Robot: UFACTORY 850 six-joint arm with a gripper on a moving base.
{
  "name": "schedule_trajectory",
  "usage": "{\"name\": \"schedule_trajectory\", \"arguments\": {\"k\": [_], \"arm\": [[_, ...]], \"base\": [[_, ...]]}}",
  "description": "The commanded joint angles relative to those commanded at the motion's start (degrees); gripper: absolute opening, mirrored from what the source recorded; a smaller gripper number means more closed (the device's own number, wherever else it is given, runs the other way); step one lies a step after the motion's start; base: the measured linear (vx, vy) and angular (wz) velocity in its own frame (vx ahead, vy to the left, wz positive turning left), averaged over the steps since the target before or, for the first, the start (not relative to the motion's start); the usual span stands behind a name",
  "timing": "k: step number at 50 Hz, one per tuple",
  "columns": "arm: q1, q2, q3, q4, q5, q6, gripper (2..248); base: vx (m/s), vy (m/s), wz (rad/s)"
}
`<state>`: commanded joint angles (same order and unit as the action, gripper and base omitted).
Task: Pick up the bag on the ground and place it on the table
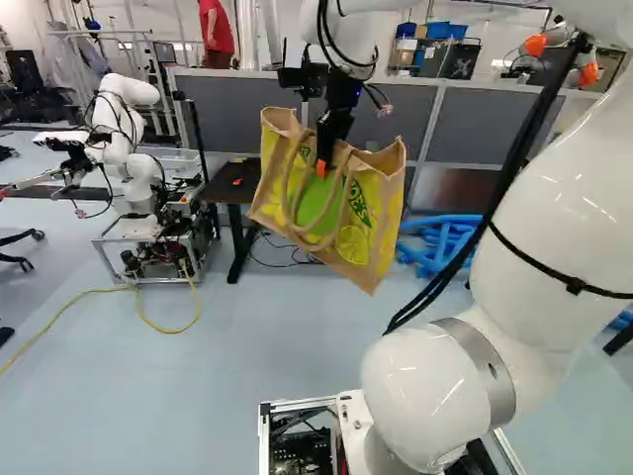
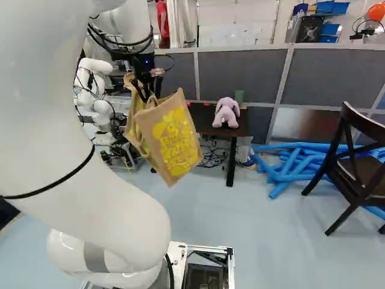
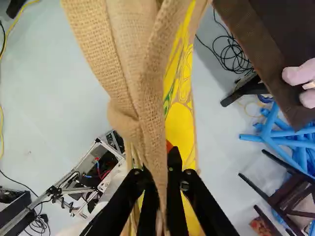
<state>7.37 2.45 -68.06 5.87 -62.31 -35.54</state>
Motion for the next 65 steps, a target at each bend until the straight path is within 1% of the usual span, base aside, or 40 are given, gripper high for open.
{"name": "schedule_trajectory", "arguments": {"k": [32, 65], "arm": [[0.00, 0.00, 0.00, 0.00, 0.00, 0.00, 22], [0.00, 0.00, 0.00, 0.00, 0.00, 0.00, 22]], "base": [[0.221, 0.006, -0.013], [0.218, 0.052, -0.022]]}}
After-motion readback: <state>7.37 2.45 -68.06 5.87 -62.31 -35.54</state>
